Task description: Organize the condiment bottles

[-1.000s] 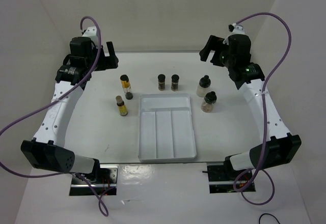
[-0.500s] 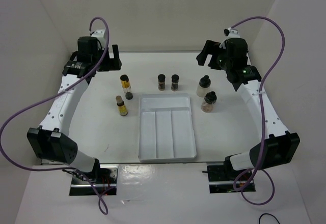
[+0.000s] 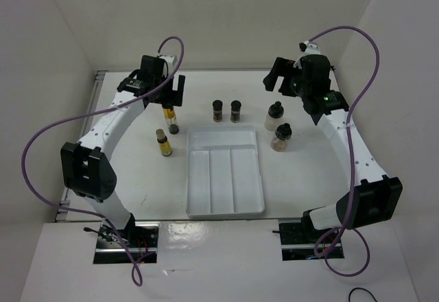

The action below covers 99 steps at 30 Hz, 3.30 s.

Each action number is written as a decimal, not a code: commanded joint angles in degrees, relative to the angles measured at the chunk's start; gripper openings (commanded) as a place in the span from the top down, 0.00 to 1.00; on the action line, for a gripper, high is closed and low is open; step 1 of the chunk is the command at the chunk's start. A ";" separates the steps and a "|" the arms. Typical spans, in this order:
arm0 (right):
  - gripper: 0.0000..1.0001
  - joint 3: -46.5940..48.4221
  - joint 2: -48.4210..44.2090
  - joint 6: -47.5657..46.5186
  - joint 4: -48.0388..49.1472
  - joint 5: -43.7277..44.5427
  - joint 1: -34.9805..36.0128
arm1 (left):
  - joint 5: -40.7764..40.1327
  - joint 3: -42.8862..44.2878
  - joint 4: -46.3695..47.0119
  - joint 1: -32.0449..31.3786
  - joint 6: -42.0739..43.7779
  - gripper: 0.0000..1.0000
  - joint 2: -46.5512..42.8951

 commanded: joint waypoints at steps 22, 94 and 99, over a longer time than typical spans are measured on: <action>0.02 -0.78 0.97 0.70 3.47 -0.10 0.42 | -6.07 3.17 -1.14 -0.04 -1.09 0.00 8.17; 0.02 -10.70 -4.12 3.95 1.80 4.30 0.42 | 1.31 10.99 -5.71 -16.65 -2.23 0.83 2.36; 0.02 -11.23 -4.12 4.48 1.80 4.82 0.42 | 0.70 8.44 -4.56 -16.66 -2.23 0.82 2.89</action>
